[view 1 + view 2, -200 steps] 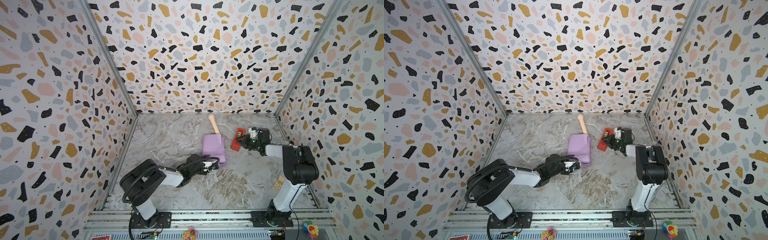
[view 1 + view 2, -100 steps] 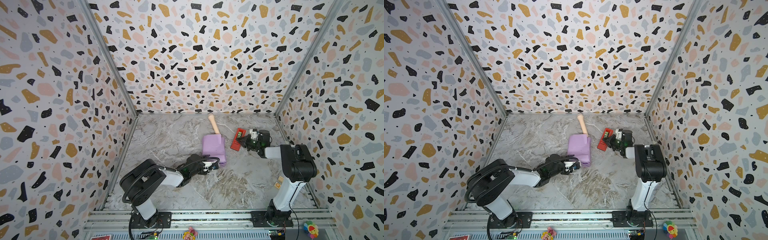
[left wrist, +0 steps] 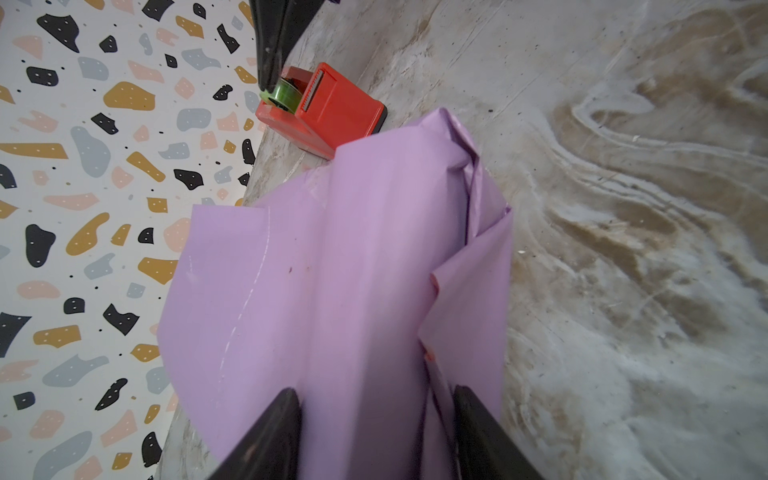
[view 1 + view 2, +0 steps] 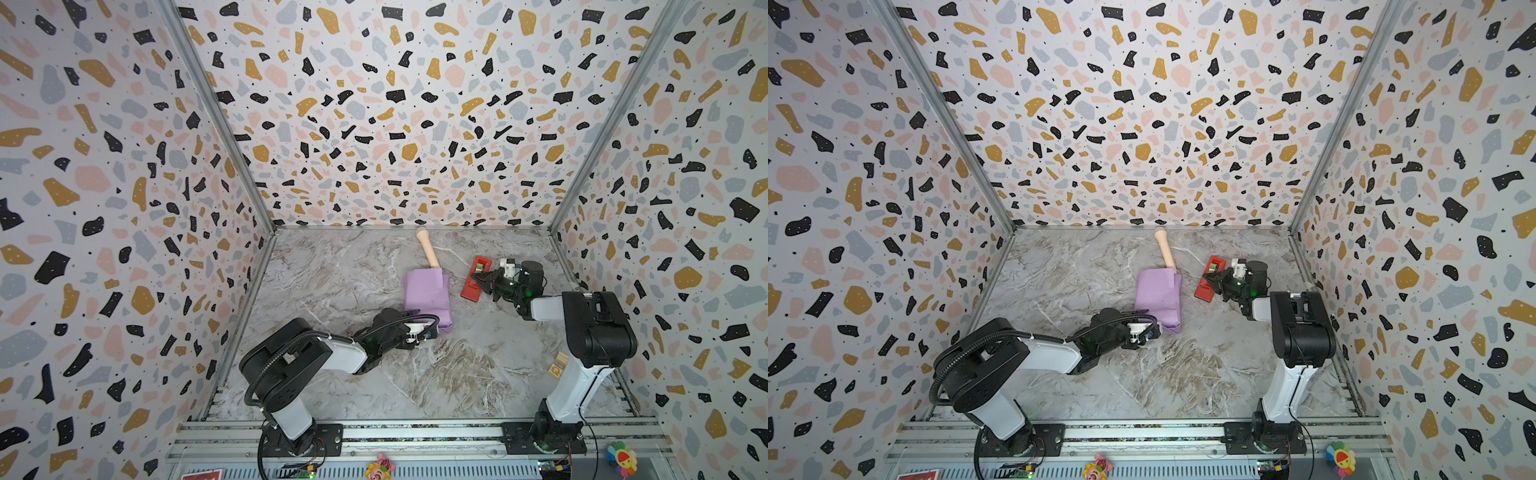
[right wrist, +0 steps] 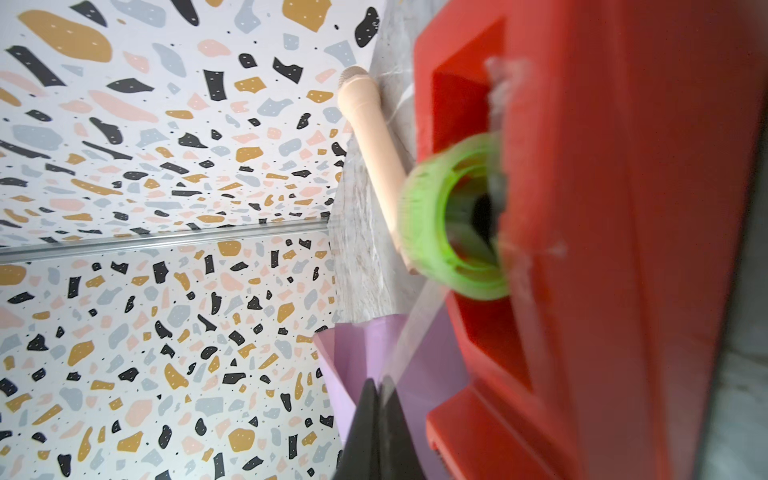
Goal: Wrap the gift box in paper
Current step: 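Pull a strip of clear tape from the dispenser with the right gripper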
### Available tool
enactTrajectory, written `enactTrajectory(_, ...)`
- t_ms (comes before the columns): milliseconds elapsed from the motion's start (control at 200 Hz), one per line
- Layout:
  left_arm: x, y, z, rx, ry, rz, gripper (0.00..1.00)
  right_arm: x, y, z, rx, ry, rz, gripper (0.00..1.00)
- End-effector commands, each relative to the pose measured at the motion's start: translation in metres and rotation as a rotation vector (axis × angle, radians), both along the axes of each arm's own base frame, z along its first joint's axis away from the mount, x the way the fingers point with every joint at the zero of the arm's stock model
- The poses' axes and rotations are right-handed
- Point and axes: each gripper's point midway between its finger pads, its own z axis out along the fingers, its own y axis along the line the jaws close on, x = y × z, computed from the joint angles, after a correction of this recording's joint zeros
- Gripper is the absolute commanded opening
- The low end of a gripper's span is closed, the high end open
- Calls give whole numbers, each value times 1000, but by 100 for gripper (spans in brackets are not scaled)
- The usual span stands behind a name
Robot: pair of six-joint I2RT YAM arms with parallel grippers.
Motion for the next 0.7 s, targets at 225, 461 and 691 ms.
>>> enactTrajectory(225,1,7,-15,39,50,24,57,-33,26,28,30,-77,101,0)
enactTrajectory(461,1,7,-16,41,50,23,57,-58,34,11,11,-46,112,0)
enactTrajectory(691,1,6,-15,37,53,22,57,-73,34,-8,-7,-12,104,0)
